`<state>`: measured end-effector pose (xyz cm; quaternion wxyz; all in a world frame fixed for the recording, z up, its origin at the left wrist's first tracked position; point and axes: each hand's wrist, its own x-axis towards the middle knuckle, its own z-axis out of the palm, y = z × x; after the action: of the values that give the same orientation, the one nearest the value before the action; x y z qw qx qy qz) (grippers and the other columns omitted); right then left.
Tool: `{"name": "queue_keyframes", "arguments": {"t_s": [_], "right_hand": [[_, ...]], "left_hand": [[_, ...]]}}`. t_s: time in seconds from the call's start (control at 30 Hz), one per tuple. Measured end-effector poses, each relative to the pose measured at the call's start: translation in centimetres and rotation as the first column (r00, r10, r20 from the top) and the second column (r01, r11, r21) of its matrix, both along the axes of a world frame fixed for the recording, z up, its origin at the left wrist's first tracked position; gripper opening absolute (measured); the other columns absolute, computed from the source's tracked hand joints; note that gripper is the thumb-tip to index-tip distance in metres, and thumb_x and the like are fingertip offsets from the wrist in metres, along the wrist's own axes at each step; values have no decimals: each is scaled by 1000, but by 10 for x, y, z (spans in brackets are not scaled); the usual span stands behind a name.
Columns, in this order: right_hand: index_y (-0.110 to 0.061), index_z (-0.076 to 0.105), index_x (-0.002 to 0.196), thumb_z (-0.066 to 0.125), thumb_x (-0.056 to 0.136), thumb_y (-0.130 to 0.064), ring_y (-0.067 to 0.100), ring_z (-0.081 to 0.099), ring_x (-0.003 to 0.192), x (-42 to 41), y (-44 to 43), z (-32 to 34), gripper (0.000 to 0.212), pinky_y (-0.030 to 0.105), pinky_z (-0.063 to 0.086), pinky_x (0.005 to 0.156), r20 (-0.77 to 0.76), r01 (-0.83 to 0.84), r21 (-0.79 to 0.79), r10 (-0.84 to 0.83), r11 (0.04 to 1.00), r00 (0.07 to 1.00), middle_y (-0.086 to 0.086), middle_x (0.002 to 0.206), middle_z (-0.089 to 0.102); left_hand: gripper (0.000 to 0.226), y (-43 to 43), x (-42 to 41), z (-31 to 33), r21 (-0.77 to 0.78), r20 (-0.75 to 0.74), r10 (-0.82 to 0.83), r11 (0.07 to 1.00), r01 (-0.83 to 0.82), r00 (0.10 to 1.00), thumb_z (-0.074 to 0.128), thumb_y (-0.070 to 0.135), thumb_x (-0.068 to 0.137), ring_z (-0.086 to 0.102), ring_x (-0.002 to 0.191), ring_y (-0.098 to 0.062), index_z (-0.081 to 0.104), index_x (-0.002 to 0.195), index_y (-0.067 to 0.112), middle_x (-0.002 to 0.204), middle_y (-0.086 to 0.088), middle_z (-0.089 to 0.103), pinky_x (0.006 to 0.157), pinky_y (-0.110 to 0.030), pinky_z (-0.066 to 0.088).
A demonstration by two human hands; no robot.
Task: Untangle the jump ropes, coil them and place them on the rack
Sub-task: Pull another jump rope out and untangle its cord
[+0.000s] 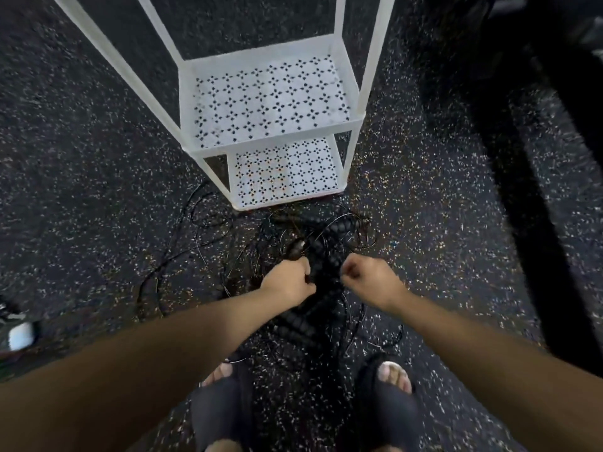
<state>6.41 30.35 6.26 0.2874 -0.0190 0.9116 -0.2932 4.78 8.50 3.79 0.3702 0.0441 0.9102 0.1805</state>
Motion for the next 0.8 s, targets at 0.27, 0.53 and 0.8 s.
{"name": "queue_keyframes", "arguments": {"t_s": [0.27, 0.53, 0.8], "right_hand": [[-22, 74, 100, 63, 99, -27, 22, 72, 91, 15, -12, -64, 12, 34, 58, 83, 143, 152, 30, -155, 988, 978, 2, 97, 78], [-25, 70, 91, 59, 100, -27, 16, 71, 73, 31, -27, -86, 14, 32, 56, 71, 122, 364, -92, -353, 927, 928, -5, 78, 76], [-30, 68, 119, 78, 93, -46, 0, 67, 97, 29, -29, -59, 32, 14, 49, 82, 79, 427, -272, -423, 862, 903, -16, 106, 72]], "left_hand": [[42, 1, 10, -62, -114, -161, 77, 989, -96, 984, 45, 59, 109, 71, 88, -33, 58, 118, 20, 93, -9, 73, 67, -40, 55], [48, 17, -12, -79, -61, -162, 156, 984, -168, 974, 68, 63, 94, 72, 102, -27, 75, 114, 20, 106, -4, 76, 82, -38, 60], [22, 14, -3, -36, 275, -129, 484, 856, -438, 866, 85, 43, 83, 60, 59, 1, 70, 89, 27, 61, 11, 64, 54, -15, 38]]}}
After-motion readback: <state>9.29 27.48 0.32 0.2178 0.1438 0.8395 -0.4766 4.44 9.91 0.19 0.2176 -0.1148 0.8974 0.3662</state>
